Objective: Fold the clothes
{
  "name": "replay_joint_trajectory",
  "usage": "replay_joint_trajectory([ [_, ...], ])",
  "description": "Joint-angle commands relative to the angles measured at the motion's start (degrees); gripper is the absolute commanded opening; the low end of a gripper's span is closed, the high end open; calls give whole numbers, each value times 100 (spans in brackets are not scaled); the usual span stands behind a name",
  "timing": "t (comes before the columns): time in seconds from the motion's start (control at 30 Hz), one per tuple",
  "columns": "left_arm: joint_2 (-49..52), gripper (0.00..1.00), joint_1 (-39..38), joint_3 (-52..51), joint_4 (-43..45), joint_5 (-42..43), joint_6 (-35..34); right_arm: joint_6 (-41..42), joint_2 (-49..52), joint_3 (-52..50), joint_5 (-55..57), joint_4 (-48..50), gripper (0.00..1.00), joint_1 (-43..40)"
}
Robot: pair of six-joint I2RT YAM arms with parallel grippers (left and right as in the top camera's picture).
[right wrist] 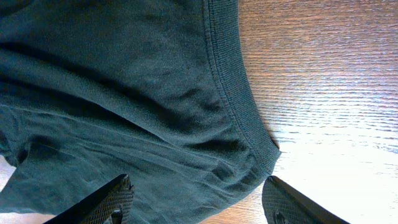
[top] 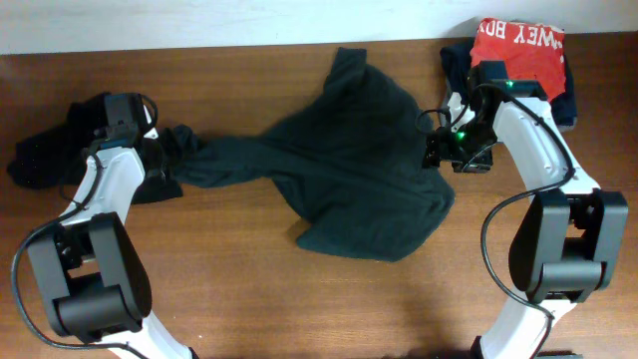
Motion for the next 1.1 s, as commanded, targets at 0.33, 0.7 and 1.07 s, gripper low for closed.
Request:
replay_joint_trajectory([
  [0.33, 264, 1, 13, 52, 155, 70, 70, -63, -63, 74, 50, -26, 71, 17],
  [0.7, -1342, 1, 9, 422, -326, 278, 70, -61, -63, 74, -81, -155, 70, 15],
  [1.07, -3386, 1, 9, 442, -986, 260, 136, -66, -175, 74, -476, -496, 65, 17],
])
